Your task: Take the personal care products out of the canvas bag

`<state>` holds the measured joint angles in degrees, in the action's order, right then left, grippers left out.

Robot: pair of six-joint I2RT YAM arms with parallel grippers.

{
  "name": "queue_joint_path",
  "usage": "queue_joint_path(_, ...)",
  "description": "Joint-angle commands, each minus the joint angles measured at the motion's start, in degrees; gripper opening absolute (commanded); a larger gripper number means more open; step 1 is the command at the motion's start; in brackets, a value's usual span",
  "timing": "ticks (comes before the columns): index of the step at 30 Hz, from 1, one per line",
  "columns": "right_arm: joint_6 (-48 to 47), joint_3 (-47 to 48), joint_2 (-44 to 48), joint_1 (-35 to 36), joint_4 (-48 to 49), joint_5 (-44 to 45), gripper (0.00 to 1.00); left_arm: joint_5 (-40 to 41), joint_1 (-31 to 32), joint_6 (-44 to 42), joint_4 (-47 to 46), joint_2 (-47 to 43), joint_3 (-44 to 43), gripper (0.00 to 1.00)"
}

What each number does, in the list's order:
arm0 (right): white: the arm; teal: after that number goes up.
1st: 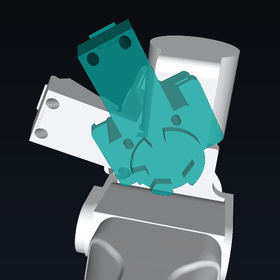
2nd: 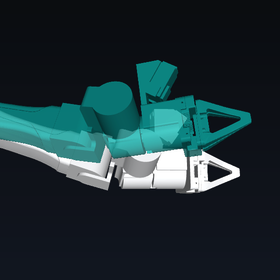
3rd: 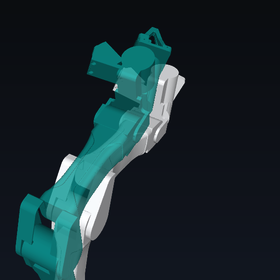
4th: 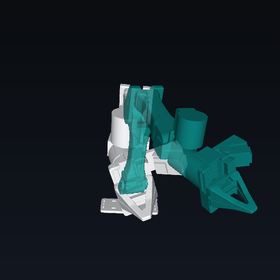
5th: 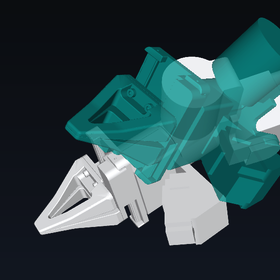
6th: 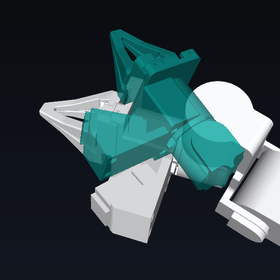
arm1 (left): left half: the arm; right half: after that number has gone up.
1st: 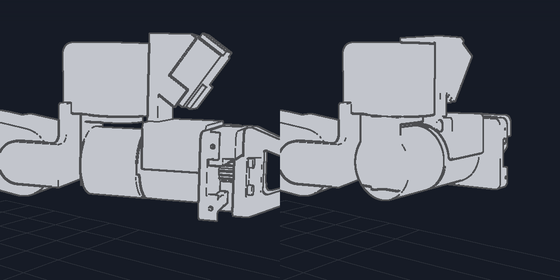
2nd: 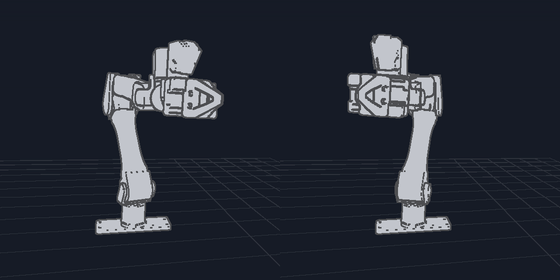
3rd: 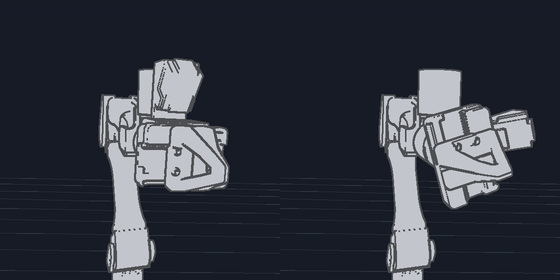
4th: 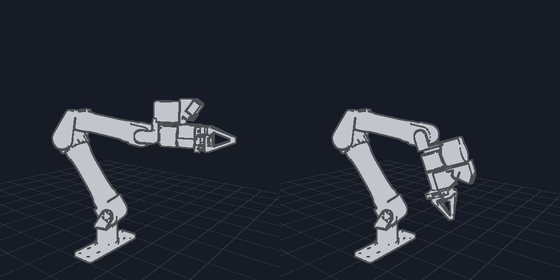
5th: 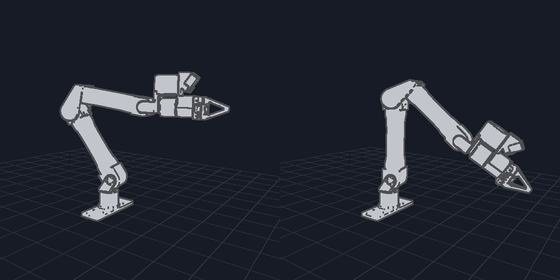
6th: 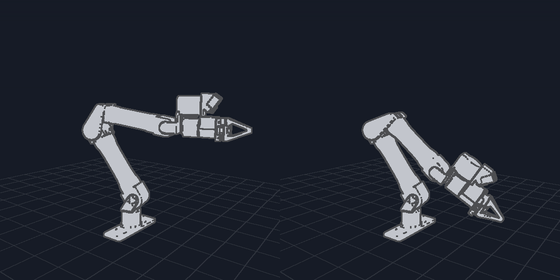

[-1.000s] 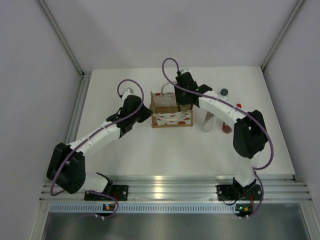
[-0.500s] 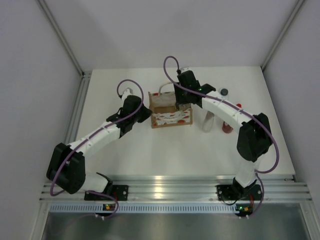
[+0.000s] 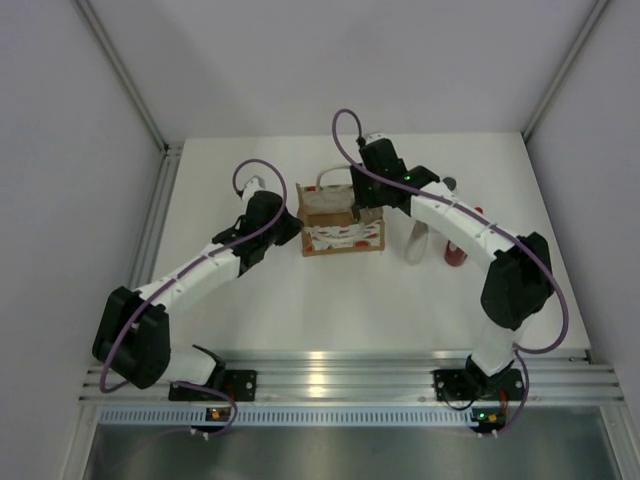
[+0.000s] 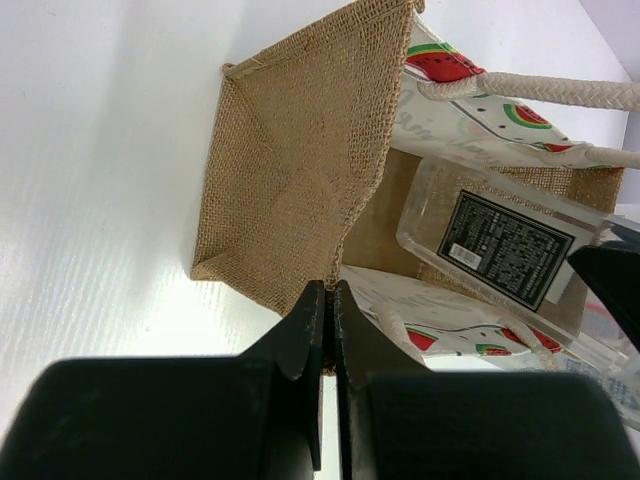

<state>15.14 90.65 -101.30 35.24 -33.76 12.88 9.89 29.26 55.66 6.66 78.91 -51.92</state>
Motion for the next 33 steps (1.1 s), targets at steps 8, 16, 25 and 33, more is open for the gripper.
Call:
queue_joint_path(8, -1.3, 6.5, 9.7, 1.1, -0.2, -0.1, 0.00, 3.1, -0.3, 0.6, 0.1, -0.2, 1.0, 0.00)
queue_joint_path(16, -1.8, 8.5, 13.5, 0.4, -1.3, -3.1, 0.00, 3.7, -0.3, 0.7, 0.1, -0.2, 1.6, 0.00)
queue_joint_path(25, -3.0, 11.6, 18.0, -1.3, -3.1, -3.0, 0.00, 4.3, -0.3, 0.9, 0.1, -0.3, 2.0, 0.00)
queue_joint_path(33, -3.3, 11.5, 22.4, -1.9, -3.7, -2.7, 0.00, 4.2, -0.3, 1.1, 0.2, 0.7, 1.5, 0.00)
